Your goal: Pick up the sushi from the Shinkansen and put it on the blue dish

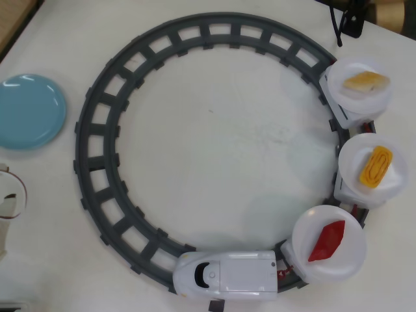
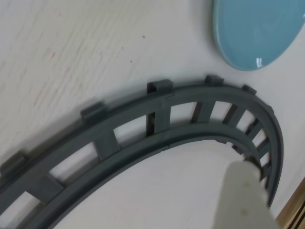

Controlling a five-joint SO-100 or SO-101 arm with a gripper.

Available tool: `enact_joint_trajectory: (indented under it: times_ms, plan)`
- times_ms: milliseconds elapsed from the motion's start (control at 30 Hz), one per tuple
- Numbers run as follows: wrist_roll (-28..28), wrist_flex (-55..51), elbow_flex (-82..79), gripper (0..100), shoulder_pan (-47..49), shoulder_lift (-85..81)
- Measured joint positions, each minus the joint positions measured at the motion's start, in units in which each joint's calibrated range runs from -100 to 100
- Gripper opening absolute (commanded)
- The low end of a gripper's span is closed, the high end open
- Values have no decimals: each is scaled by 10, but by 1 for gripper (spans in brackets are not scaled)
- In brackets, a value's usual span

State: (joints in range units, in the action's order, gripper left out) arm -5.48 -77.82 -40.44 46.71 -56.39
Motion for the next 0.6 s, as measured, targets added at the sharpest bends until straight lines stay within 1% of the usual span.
enact_joint_trajectory:
  times_ms: [200, 600]
  plan:
    - [0, 26, -34, 17, 2, 1]
    - [0, 29, -35, 17, 2, 0]
